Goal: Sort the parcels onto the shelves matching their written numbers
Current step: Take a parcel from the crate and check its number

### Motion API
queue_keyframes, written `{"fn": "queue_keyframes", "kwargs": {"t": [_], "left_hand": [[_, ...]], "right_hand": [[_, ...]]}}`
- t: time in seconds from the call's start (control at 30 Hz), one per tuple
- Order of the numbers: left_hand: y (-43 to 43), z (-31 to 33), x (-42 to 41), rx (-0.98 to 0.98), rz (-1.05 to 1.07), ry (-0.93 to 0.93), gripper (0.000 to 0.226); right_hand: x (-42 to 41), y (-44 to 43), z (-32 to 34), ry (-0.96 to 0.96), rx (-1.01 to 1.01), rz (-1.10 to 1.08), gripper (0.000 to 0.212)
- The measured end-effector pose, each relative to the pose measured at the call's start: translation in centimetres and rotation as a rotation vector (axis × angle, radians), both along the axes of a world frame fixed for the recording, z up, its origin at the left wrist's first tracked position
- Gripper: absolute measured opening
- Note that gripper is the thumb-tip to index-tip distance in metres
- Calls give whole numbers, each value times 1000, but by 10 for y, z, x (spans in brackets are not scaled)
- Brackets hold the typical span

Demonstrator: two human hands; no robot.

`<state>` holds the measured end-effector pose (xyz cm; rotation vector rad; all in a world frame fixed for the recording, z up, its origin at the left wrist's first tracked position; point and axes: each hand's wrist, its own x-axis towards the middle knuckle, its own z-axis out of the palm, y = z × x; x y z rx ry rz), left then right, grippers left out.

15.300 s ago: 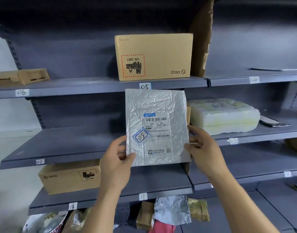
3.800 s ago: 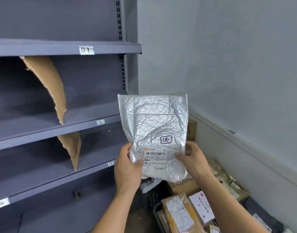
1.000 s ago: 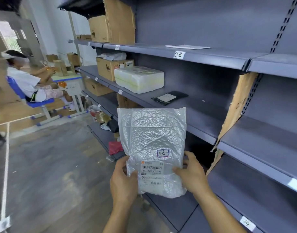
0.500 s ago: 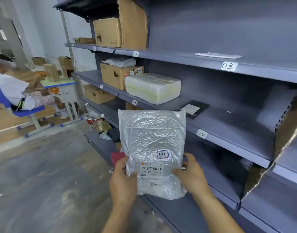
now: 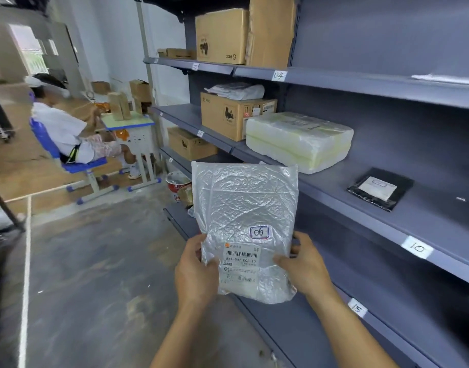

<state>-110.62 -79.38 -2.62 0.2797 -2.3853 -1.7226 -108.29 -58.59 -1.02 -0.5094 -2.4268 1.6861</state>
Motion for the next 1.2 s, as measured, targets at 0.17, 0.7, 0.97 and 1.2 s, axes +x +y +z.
{"fn": "queue_keyframes", "kwargs": {"t": [0.17, 0.7, 0.97, 1.2], "left_hand": [[-23, 5, -81, -13, 51, 1, 51], [-107, 5, -267, -5, 147, -47, 53], [-177, -13, -365, 7, 78, -58, 50], [-242, -5, -451, -11, 0, -56, 49]], "right_hand": [[-92, -21, 0, 24, -35, 51, 57], [-301, -104, -2, -50, 27, 169, 53], [-384, -176, -15, -70, 41, 110, 50], [-449, -245, -6, -99, 25, 20, 46]]}}
